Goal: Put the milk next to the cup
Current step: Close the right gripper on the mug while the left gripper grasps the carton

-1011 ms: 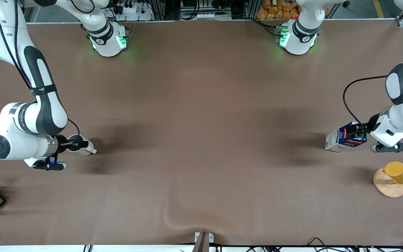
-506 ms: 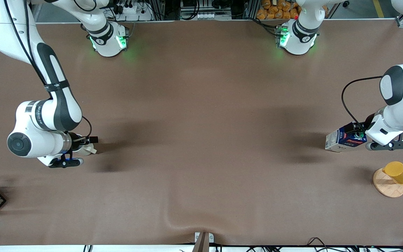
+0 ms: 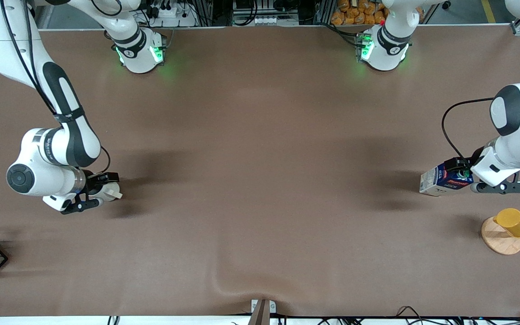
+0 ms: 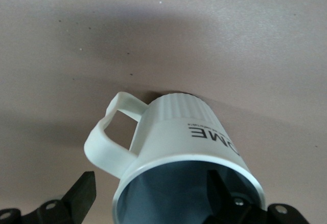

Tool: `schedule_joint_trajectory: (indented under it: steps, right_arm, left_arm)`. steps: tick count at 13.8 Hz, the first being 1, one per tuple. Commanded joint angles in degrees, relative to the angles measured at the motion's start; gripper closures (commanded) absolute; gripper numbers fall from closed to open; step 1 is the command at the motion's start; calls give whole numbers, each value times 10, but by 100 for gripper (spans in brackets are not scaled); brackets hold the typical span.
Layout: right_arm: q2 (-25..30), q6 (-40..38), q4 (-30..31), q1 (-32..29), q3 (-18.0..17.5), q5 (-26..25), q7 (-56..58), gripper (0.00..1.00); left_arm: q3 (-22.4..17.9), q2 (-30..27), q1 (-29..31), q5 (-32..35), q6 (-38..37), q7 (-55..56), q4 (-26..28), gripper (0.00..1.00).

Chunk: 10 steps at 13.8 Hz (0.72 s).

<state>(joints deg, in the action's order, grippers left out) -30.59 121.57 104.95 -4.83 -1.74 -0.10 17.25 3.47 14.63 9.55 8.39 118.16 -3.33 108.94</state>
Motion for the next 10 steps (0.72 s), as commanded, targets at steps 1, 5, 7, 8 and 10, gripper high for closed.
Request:
schedule_joint_trajectory:
  steps: [1,5,7,8,10]
  right_arm:
    - [20,3,18,-4,-5,-10,3,98]
    - [29,-7,17,1,-6,-9,-6,100]
    - [34,-8,17,3,-6,-4,-6,100]
    - [40,-9,17,2,-6,-3,-19,100]
    - [61,-43,16,13,-17,6,-84,100]
  left_arm:
    - [5,-7,12,16,17,-12,15,0]
    - [5,-5,13,15,18,-14,22,0]
    - [5,-5,13,15,18,-14,24,0]
    - [5,-5,13,16,18,-14,29,0]
    - [5,-5,22,16,18,-14,29,0]
